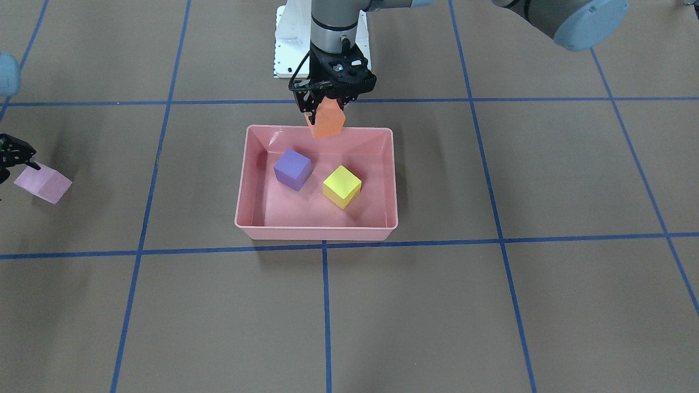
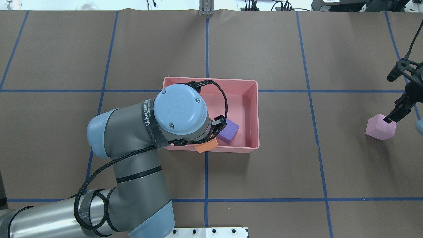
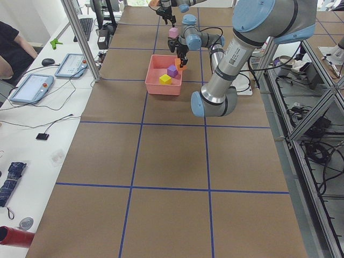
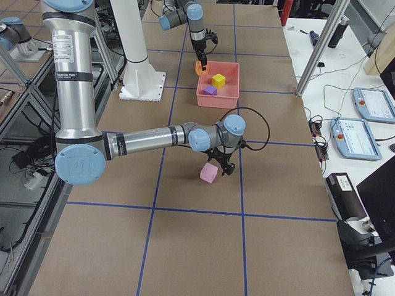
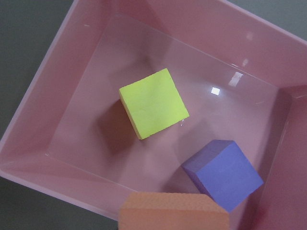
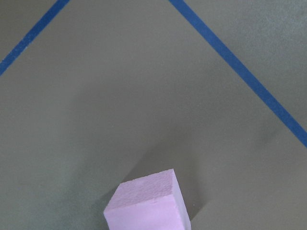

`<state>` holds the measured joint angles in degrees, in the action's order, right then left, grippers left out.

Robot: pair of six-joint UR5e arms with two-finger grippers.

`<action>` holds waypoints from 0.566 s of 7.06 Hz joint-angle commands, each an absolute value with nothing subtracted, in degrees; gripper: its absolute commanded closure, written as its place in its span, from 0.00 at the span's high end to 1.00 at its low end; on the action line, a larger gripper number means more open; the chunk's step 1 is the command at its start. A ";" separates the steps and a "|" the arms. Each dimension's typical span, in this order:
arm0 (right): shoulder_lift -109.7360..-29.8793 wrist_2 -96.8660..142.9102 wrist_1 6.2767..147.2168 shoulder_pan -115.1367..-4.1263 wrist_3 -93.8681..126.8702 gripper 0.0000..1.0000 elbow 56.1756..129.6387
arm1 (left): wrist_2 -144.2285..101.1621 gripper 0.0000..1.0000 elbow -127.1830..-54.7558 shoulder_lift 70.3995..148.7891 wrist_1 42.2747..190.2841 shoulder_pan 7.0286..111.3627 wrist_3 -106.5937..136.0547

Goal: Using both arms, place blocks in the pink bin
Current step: 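Release the orange cube in the bin while the right gripper grasps the pink cube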

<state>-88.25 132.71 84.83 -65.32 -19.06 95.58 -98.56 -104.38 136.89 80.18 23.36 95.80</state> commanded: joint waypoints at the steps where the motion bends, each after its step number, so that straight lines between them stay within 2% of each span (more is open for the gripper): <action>1: -88.07 133.41 84.81 -65.30 -18.81 0.99 94.75 | -98.61 0.00 -104.33 136.85 80.16 23.47 95.28; 4: -88.15 135.00 84.81 -62.85 -18.63 0.99 94.75 | -98.61 0.00 -104.33 136.93 80.16 23.55 95.01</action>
